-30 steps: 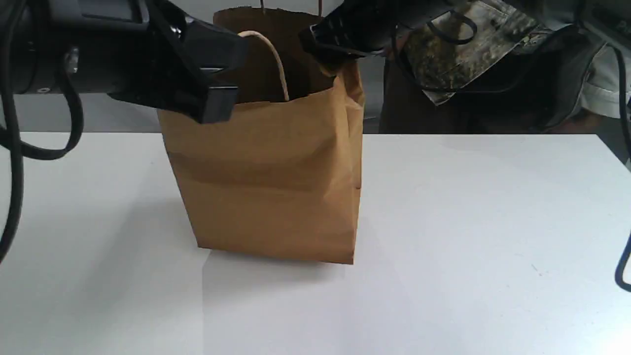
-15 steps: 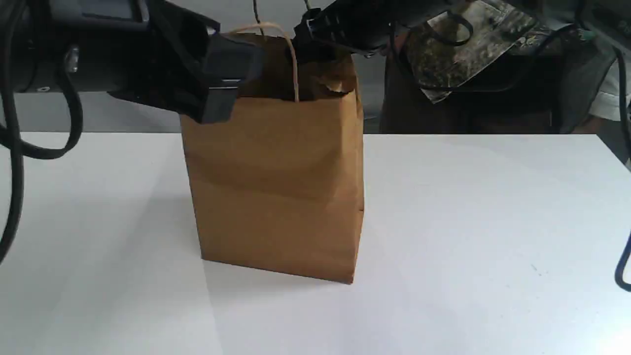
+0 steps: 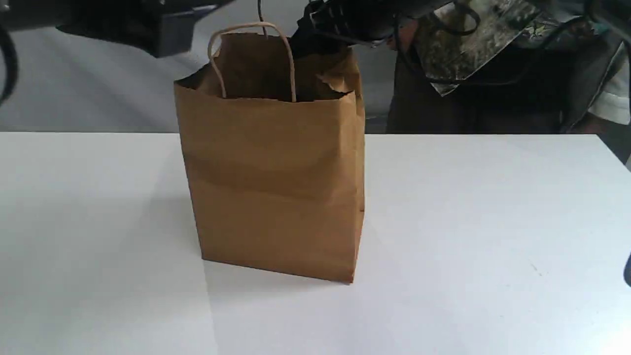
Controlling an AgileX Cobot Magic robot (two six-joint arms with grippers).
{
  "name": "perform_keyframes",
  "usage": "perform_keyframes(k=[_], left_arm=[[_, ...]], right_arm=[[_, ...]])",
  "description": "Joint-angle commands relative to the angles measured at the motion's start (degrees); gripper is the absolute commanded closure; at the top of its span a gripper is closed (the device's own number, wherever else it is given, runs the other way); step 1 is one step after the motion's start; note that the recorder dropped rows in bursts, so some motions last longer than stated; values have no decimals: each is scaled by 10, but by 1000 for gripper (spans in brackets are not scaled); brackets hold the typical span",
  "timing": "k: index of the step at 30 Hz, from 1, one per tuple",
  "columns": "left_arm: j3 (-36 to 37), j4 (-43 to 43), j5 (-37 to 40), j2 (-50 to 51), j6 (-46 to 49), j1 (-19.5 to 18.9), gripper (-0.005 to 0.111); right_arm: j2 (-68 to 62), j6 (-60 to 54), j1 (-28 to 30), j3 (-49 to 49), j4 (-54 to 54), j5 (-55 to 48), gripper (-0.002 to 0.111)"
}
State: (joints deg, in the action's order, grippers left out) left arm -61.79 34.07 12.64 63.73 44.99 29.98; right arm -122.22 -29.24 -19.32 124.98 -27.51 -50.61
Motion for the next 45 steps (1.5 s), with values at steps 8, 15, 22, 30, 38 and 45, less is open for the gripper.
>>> perform_keyframes(k=[8,15,22,30,38,45], left_arm=[[1,0,-9,-84,3,2,38],[1,0,-6,-148,3,2,38],[1,0,4,-231,1,2,38],[1,-4,46,-345,-29,2,38],[1,-81,60,-459,-115,2,38],[1,-248,177,-526,-282,-5,38]], right_arm=[[78,47,2,2,92,-13,41],[131,89,2,2,169,-50,43],[214,110,2,2,189,-93,43],[352,180,2,2,283,-145,43],[525,210,1,2,344,-155,43],[693,206,-1,-34,419,-139,47]])
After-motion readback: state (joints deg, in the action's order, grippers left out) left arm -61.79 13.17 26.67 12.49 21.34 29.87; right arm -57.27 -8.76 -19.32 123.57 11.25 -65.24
